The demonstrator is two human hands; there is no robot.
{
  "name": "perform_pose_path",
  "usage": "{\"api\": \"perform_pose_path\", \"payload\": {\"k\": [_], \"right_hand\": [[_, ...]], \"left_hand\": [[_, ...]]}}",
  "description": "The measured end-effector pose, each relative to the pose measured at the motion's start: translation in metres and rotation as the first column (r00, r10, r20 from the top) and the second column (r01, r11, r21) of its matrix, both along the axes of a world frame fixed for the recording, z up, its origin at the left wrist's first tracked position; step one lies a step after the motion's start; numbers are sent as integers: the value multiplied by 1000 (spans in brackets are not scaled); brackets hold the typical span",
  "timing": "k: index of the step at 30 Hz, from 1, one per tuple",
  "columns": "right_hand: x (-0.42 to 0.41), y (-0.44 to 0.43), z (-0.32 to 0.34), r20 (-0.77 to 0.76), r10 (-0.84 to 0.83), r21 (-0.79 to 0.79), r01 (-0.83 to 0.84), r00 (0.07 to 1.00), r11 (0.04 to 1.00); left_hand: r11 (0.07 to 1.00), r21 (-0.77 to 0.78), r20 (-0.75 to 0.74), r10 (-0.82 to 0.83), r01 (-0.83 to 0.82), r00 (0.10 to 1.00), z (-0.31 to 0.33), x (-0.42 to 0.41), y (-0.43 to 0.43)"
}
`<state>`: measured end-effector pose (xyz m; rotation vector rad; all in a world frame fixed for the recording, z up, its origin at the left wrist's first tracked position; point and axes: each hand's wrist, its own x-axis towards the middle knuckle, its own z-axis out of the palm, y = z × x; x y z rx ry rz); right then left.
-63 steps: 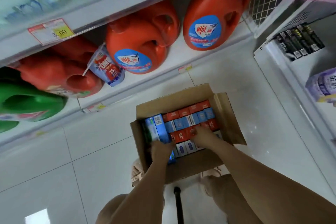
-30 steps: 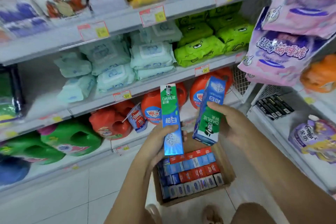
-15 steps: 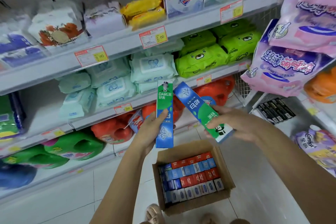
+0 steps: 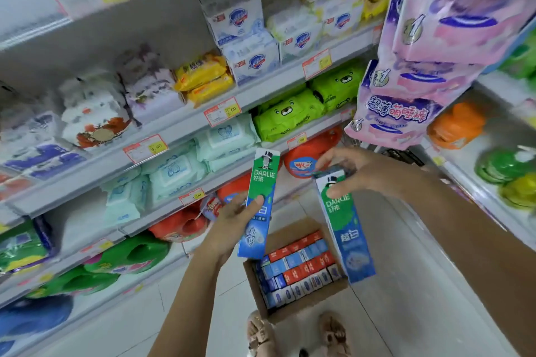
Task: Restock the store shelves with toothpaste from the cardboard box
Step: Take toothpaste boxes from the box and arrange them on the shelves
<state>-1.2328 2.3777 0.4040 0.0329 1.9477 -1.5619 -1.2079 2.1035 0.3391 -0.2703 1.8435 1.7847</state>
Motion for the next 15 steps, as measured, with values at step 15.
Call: {"api": "perform_pose_path", "payload": {"k": [15], "right_hand": [[24,-57,59,196,-426,-310,468,883,828]], "left_hand": [[985,-55,64,-161,165,985,60,27,7]]}}
